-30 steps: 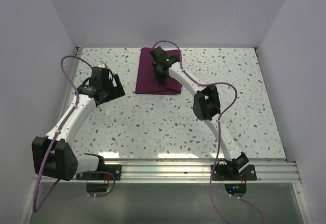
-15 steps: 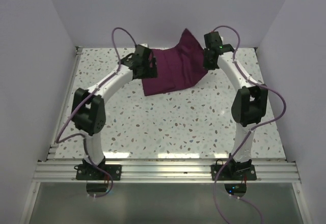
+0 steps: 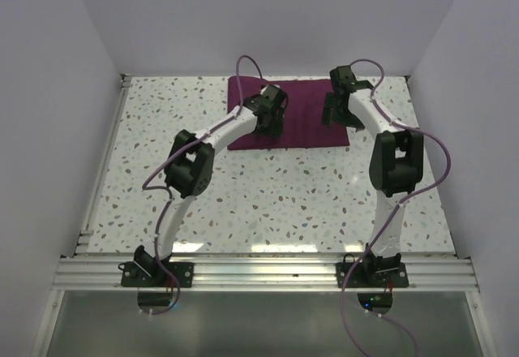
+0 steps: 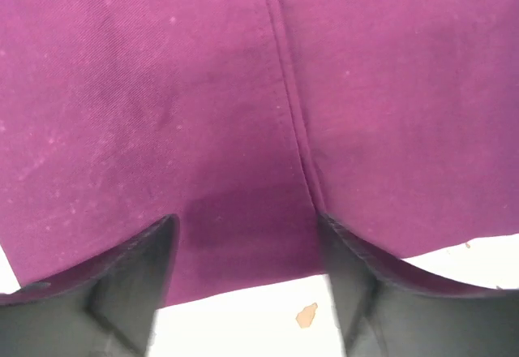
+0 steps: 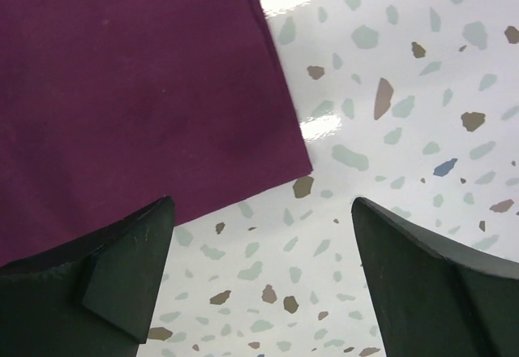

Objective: Open and lay out the surgical kit
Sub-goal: Open the surgical kit at the center of the board.

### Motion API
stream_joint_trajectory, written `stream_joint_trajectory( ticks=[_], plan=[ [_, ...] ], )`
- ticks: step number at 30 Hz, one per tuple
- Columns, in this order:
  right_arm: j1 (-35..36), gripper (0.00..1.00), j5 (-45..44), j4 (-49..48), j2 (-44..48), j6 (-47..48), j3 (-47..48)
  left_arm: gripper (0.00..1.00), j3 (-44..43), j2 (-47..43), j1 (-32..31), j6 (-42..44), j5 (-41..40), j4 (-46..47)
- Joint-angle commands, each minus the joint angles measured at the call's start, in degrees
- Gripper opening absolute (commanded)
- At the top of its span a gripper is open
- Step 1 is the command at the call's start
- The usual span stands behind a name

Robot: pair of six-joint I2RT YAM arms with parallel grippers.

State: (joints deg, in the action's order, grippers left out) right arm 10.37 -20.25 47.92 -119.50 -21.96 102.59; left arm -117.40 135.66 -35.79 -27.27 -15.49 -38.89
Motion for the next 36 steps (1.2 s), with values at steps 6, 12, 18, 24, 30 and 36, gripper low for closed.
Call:
stream_joint_trajectory(
  ticks=[6,12,18,24,30,36],
  plan=[
    [-2.4,0.95,-1.6,1.6,2.3,-1.2,6.5,0.16,0.2,-0.1,-0.6,0.5,-2.9,-2.2],
    [-2.7,0.95,0.6,4.7,-2.5,-1.1,15.7,0.14,0.7,-3.6,-0.6,1.8,-2.0,-0.7],
    [-2.6,0.95,2.1,4.2,-2.1,-1.2,14.5,0.58,-0.4,-3.7,-1.4,1.6,1.0,1.0],
    [-2.8,0.94,2.3,3.7,-1.4,-0.8,12.6,0.66,-3.3,-1.0,-2.8,0.9,1.5,0.3],
    [-2.7,0.95,2.8,3.0,-0.4,-0.7,10.5,0.69,-5.3,1.5,-3.8,-0.2,0.8,-0.4],
    [-2.9,0.94,3.1,3.0,-0.9,-0.6,10.6,0.41,-5.4,2.9,-3.7,-1.1,-3.4,-2.7]
  ],
)
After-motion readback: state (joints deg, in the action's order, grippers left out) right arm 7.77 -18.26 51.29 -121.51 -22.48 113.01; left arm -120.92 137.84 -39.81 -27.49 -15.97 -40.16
